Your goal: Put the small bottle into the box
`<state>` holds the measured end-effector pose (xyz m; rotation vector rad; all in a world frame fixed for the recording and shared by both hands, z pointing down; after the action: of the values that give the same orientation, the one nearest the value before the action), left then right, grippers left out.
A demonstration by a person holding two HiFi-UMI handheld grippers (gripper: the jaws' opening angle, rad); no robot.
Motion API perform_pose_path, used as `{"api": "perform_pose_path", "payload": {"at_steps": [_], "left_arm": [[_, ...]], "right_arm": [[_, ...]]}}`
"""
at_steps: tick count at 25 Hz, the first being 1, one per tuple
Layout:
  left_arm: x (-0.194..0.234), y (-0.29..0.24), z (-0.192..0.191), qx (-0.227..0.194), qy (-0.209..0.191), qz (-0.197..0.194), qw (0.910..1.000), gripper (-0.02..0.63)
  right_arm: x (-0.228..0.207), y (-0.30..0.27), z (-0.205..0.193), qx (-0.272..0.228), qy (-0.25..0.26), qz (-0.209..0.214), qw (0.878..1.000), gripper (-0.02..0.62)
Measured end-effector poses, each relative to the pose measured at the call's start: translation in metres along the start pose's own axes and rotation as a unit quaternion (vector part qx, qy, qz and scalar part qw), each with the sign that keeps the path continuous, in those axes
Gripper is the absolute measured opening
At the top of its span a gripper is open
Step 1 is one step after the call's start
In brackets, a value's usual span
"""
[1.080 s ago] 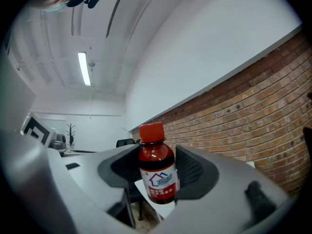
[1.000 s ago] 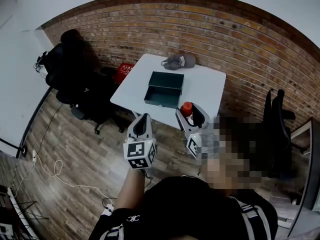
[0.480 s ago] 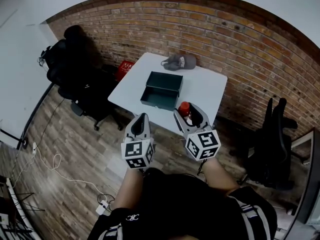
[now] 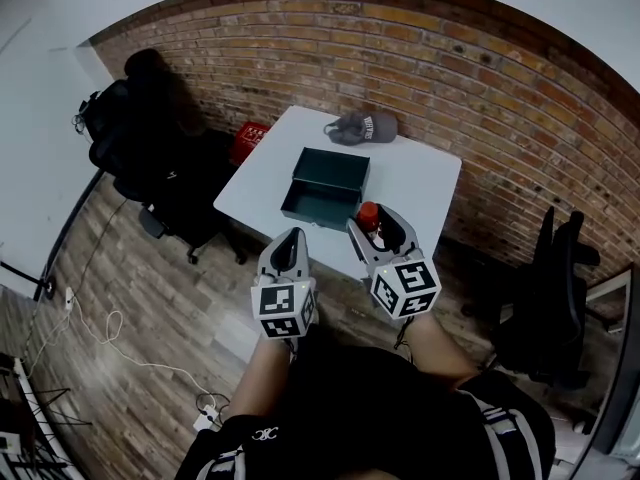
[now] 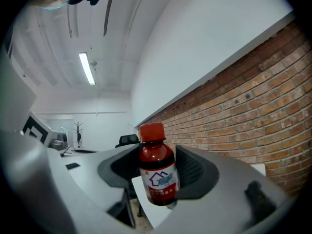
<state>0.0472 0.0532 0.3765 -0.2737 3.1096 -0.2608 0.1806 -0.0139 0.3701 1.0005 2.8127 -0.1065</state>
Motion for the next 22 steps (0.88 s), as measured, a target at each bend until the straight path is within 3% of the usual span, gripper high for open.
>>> {"api": "perform_pose_path", "payload": {"at_steps": [15,22], "left_arm": [[0.11,-0.097,0.024,-0.005,0.015,-0.031,0.9994,0.014],[0.166,-0.133,0.017,0.015,0.027,-0.056,0.998,0.014]], "right_arm": [[0.005,-0.139,-0.005,0.03,0.013,-0.009,0.999,0.222],[0.013,-0.195,-0.02,0.059,0.017,-0.027,0.998,0.222]]}}
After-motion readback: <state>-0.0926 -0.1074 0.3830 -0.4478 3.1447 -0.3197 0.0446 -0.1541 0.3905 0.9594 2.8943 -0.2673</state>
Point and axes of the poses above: the fingertips, and each gripper's own axes: y backward along the fingers, x to its left, z out of its top, the point moved 3 cm from there along y, backward along the fingers, and after that the axes turned 10 degrees about -z, right-handed, at the moved point
